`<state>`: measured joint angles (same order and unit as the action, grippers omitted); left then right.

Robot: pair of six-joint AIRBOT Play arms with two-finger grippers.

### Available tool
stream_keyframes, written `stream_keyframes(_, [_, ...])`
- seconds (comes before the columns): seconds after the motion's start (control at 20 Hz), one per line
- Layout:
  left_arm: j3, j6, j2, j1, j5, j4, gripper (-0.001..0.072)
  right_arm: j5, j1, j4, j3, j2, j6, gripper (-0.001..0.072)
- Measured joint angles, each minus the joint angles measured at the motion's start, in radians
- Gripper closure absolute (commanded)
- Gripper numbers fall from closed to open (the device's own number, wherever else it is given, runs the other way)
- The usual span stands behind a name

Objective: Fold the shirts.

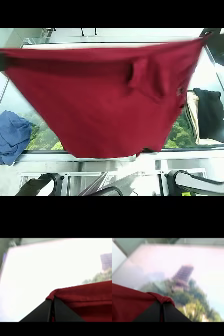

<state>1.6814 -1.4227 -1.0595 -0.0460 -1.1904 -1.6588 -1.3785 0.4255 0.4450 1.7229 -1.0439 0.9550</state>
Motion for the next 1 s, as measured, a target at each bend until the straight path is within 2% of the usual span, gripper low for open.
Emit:
stream_keyframes(0.2, [0.062, 0.063, -0.354, 0.101, -0.034, 0.18, 0.0694, 0.103, -0.071, 0.088, -0.084, -0.235, -0.011, 0.0694])
stream_keyframes(0.45, [0.269, 0.105, -0.706, 0.173, -0.18, 0.408, 0.0693, 0.163, -0.088, 0.049, -0.028, -0.479, -0.006, 0.0694])
stream_keyframes(0.65, [0.318, 0.116, -0.828, 0.18, -0.213, 0.474, 0.0693, 0.158, -0.081, 0.098, -0.003, -0.548, 0.016, 0.0694])
stream_keyframes(1.0, [0.186, 0.123, -0.871, 0.174, -0.117, 0.502, 0.0692, 0.119, -0.08, 0.211, -0.014, -0.632, 0.041, 0.0694])
